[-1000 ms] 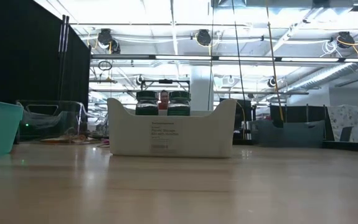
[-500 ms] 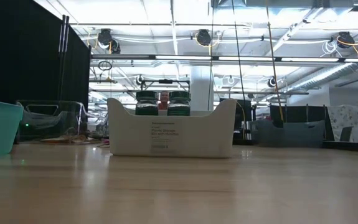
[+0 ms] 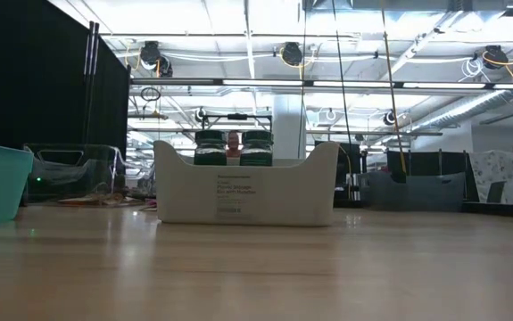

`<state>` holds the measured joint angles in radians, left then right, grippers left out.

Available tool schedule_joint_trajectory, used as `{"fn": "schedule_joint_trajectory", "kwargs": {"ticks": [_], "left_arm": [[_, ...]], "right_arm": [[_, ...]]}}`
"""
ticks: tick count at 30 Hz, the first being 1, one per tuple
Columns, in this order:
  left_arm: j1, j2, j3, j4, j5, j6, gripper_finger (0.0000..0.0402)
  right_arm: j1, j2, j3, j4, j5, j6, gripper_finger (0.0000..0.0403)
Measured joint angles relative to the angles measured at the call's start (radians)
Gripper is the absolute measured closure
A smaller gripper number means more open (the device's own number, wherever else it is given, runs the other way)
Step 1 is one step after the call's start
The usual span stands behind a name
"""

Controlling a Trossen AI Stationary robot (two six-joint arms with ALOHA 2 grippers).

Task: Sort spices by type
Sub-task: Put the brown seasoning bottle into the blue bin

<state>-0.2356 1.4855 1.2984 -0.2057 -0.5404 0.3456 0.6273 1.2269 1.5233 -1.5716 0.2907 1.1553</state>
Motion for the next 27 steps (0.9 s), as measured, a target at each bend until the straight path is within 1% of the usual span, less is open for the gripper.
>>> {"fn": "schedule_joint_trajectory", "kwargs": {"ticks": [2, 4, 6, 8, 11, 15, 20, 22, 24, 27], "left_arm": [[-0.039, -0.031, -0.001, -0.091, -0.061, -0.088, 0.0395], [-0.073, -0.062, 0.000, -0.158, -0.084, -0.196, 0.0395], [-0.109, -0.090, 0.000, -0.238, -0.091, -0.295, 0.0395], [-0.145, -0.107, 0.000, -0.291, -0.093, -0.379, 0.0395], [-0.197, -0.121, 0.000, -0.325, -0.100, -0.439, 0.0395], [-0.245, -0.126, 0.000, -0.324, -0.129, -0.439, 0.0395], [-0.259, -0.126, 0.000, -0.326, -0.269, -0.412, 0.0395], [-0.257, -0.126, 0.000, -0.328, -0.312, -0.415, 0.0395], [-0.255, -0.126, 0.000, -0.328, -0.350, -0.416, 0.0395], [-0.239, -0.126, 0.000, -0.328, -0.391, -0.416, 0.0395]], "right_arm": [[0.001, 0.017, -0.018, 0.029, -0.152, 0.035, 0.0403], [0.001, 0.038, -0.022, 0.011, -0.269, 0.121, 0.0403], [0.001, 0.043, -0.036, 0.001, -0.336, 0.191, 0.0403], [0.005, 0.037, -0.066, 0.005, -0.384, 0.207, 0.0403], [0.006, 0.014, -0.149, 0.005, -0.443, 0.242, 0.0403], [-0.035, -0.070, -0.303, 0.002, -0.459, 0.258, 0.0403], [-0.127, -0.239, -0.490, -0.002, -0.436, 0.302, 0.0403], [-0.158, -0.294, -0.543, 0.011, -0.417, 0.304, 0.0400], [-0.180, -0.342, -0.581, 0.024, -0.422, 0.314, 0.0394], [-0.190, -0.384, -0.602, 0.052, -0.424, 0.348, 0.0374]]}}
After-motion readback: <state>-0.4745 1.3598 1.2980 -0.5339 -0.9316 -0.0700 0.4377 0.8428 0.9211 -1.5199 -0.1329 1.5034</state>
